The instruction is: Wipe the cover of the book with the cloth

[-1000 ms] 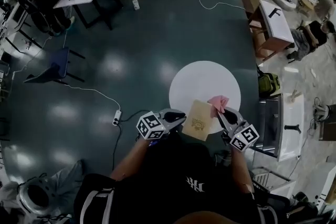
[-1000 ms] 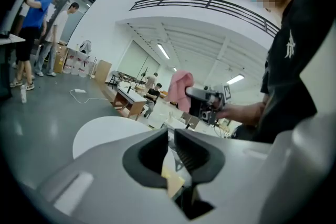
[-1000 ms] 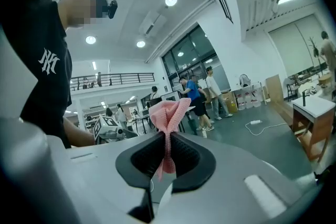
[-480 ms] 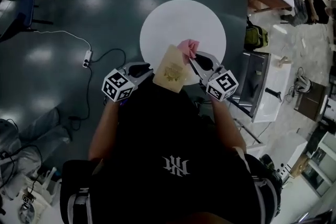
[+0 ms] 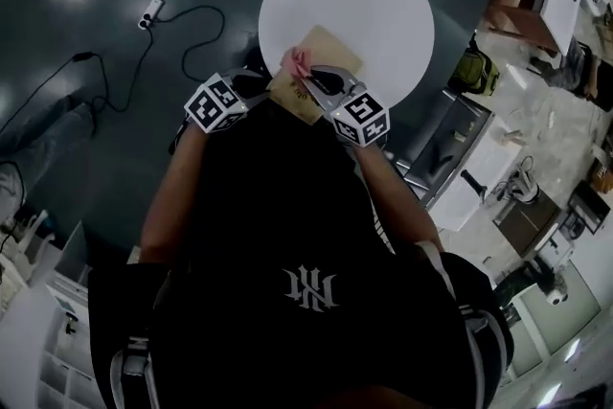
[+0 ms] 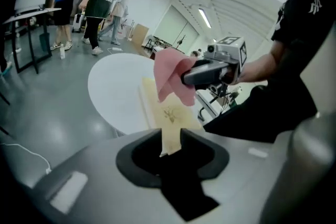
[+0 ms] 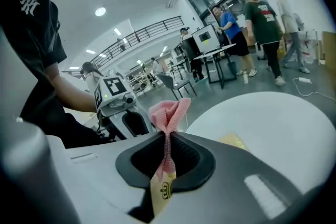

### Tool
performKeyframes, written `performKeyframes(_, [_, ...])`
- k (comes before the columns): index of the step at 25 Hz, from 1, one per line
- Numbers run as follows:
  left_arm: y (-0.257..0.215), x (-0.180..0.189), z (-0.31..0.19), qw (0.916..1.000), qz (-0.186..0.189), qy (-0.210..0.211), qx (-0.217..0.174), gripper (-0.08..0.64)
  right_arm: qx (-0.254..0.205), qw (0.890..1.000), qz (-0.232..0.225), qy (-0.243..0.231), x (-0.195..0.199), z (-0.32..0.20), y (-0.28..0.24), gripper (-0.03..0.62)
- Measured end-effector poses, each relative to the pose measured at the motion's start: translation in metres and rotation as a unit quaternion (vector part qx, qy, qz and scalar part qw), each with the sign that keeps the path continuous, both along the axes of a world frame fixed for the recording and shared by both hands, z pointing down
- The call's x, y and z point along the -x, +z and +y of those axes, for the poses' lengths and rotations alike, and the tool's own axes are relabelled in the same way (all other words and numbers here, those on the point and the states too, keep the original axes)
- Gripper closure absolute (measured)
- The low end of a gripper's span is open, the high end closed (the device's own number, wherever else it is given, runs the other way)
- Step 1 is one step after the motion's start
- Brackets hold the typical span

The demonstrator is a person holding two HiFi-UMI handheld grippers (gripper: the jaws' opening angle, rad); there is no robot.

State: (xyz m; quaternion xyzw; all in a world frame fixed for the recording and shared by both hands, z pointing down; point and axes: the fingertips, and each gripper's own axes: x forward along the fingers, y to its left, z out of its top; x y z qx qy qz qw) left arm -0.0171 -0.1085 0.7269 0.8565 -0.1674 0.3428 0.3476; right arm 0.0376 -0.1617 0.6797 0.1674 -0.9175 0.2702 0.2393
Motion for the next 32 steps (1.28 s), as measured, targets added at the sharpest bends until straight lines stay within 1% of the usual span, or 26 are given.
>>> performKeyframes(4, [0.016, -0.004, 0.019, 0.9993, -0.020, -0.007, 0.031, 0.451, 0.019, 0.997, 0.032, -0.070, 0.024, 0.030, 0.026, 0.568])
performKeyframes(8, [0.034, -0.005, 0.037, 0.9972, -0.039, -0.021, 0.060, 0.453, 0.019, 0.991, 0.051, -0.124, 0.036, 0.049, 0.039, 0.568])
performKeyframes(11, [0.052, -0.008, 0.054, 0.9951, -0.048, -0.026, 0.082, 0.464, 0.017, 0.987, 0.059, -0.151, 0.038, 0.059, 0.050, 0.568])
performKeyframes(15, [0.061, -0.012, 0.057, 0.9940, -0.040, -0.038, 0.094, 0.510, 0.022, 0.981, 0.064, -0.179, 0.044, 0.068, 0.059, 0.568])
performKeyframes(17, [0.064, -0.012, 0.057, 0.9934, -0.037, -0.047, 0.098, 0.514, 0.027, 0.979, 0.063, -0.192, 0.048, 0.075, 0.061, 0.568])
performKeyframes(20, [0.063, -0.012, 0.059, 0.9930, -0.036, -0.052, 0.099, 0.533, 0.031, 0.976, 0.074, -0.203, 0.050, 0.086, 0.064, 0.568])
performKeyframes(23, [0.064, -0.013, 0.057, 0.9933, -0.038, -0.049, 0.097, 0.537, 0.028, 0.973, 0.097, -0.206, 0.048, 0.092, 0.074, 0.568])
performKeyframes(27, [0.067, -0.017, 0.057, 0.9936, -0.035, -0.039, 0.101, 0.537, 0.011, 0.971, 0.120, -0.206, 0.044, 0.093, 0.084, 0.569])
performKeyframes(32, [0.067, -0.019, 0.054, 0.9938, -0.036, -0.028, 0.101, 0.538, -0.019, 0.971, 0.144, -0.188, 0.032, 0.076, 0.082, 0.569])
